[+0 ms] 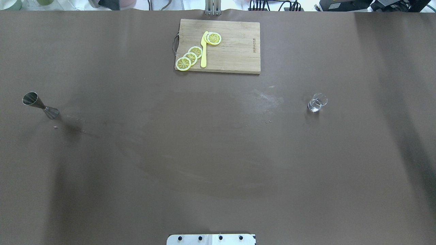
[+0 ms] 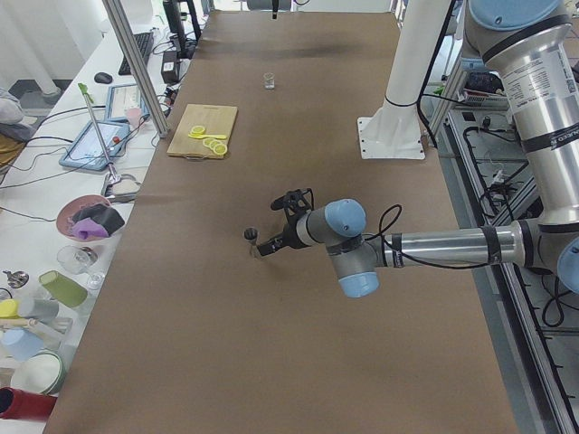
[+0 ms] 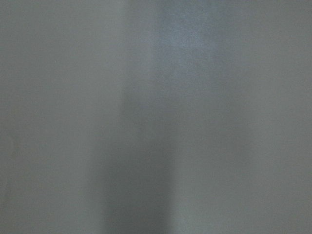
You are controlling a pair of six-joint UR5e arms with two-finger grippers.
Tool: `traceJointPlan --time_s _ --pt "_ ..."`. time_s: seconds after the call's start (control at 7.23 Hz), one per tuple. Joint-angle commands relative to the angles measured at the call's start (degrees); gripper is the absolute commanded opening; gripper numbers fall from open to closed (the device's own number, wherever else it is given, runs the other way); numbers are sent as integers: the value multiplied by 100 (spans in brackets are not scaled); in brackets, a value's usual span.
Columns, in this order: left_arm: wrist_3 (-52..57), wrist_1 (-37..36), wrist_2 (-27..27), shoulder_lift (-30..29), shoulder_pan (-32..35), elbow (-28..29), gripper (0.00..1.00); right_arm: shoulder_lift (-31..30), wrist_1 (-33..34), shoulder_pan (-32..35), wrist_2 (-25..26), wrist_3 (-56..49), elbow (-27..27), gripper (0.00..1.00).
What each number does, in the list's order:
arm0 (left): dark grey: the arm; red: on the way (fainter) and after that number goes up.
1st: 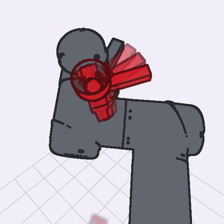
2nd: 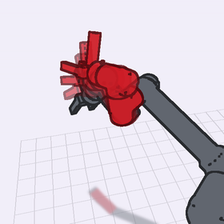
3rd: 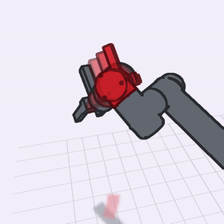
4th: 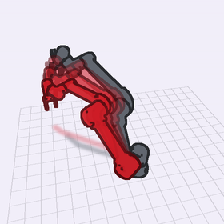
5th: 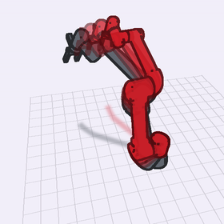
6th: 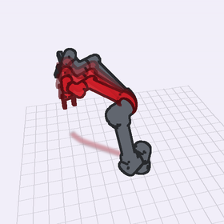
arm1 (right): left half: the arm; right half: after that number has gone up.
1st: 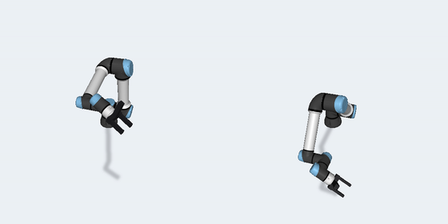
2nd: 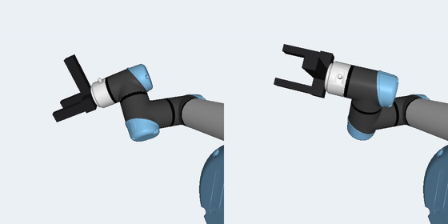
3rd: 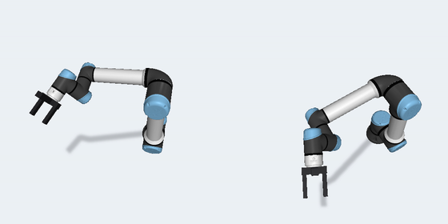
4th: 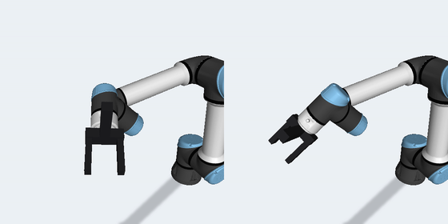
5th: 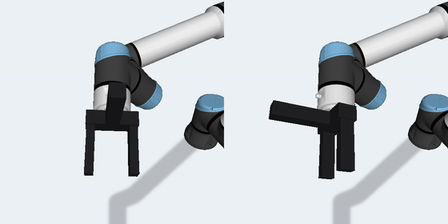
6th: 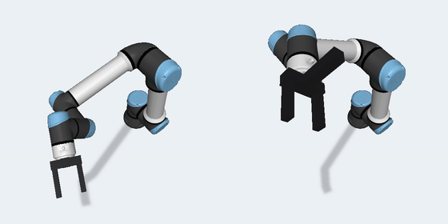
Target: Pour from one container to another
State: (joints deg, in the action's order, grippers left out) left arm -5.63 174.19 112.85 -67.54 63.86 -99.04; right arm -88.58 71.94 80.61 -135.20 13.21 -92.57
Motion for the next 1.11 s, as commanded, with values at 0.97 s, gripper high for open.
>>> traceJointPlan --time_s 0.97 --pt "-1740 3125 -4513 233 -3467 1026 99 553 -2446 -1153 -568 -275 256 100"
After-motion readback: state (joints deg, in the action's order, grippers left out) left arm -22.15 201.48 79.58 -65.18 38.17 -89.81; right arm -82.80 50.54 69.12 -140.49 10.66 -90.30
